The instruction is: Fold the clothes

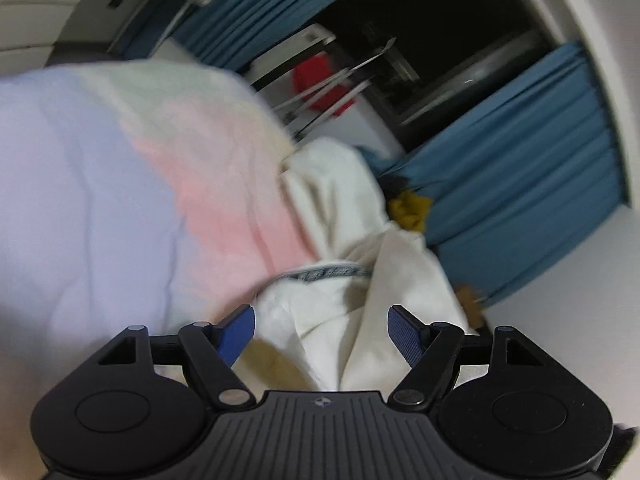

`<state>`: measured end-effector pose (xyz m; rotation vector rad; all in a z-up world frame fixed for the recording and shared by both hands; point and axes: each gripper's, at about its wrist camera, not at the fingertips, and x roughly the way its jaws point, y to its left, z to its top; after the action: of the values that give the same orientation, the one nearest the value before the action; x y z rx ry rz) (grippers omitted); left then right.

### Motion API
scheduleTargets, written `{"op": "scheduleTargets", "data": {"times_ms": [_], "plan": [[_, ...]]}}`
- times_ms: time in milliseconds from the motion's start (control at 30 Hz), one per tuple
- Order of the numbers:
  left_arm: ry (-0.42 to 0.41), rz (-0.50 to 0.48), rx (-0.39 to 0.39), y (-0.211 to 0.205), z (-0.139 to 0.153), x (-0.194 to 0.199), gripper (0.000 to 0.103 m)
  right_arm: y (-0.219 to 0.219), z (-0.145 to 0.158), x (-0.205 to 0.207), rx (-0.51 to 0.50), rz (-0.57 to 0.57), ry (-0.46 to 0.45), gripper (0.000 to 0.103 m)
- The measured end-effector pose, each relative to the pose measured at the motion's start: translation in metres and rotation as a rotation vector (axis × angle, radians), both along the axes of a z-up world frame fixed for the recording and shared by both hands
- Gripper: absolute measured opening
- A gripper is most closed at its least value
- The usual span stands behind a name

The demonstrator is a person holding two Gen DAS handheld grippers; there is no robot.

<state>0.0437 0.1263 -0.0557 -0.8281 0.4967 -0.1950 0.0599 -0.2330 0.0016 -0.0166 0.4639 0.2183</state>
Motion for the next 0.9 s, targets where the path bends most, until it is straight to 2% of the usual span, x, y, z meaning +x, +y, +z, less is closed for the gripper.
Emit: {"op": "scheduleTargets", "data": {"times_ms": [67,167,267,367,467,533,600,667,733,900], "plan": [[-0.02,-0.015,-0.019,-0.003,0.001,-0.001,0.075,-0.026,-0.015,-0.002,0.037,-0.084,0.12,0.009],[-0.025,-0.055,-0.056,-0.011,0.0,0.0,0.075,-0.056,-0.05,-0.002,0.136,-0.145,0.308,0.009],[-0.035,-0.111,-0.132,-0.021,-0.003,-0.003,0.075,-0.068,-0.075,-0.001,0.221,-0.161,0.421,0.01],[-0.023,-0.126,-0.183,-0.031,-0.01,-0.003,0.075,-0.07,-0.075,-0.006,0.256,-0.138,0.419,0.011],[0.017,-0.14,-0.183,-0.037,-0.018,0.001,0.075,-0.076,-0.067,-0.012,0.332,-0.122,0.393,0.012],[0.048,-0.147,-0.175,-0.04,-0.022,0.005,0.075,-0.085,-0.062,-0.014,0.424,-0.116,0.406,0.013],[0.076,-0.148,-0.177,-0.042,-0.026,0.009,0.075,-0.098,-0.056,-0.014,0.529,-0.11,0.418,0.017],[0.094,-0.156,-0.187,-0.045,-0.029,0.012,0.075,-0.111,-0.049,-0.015,0.611,-0.109,0.412,0.034],[0.12,-0.157,-0.182,-0.045,-0.031,0.013,0.075,-0.116,-0.046,-0.013,0.619,-0.124,0.399,0.046],[0.175,-0.138,-0.187,-0.044,-0.046,0.025,0.079,-0.12,-0.05,0.0,0.653,-0.12,0.387,0.064]]}}
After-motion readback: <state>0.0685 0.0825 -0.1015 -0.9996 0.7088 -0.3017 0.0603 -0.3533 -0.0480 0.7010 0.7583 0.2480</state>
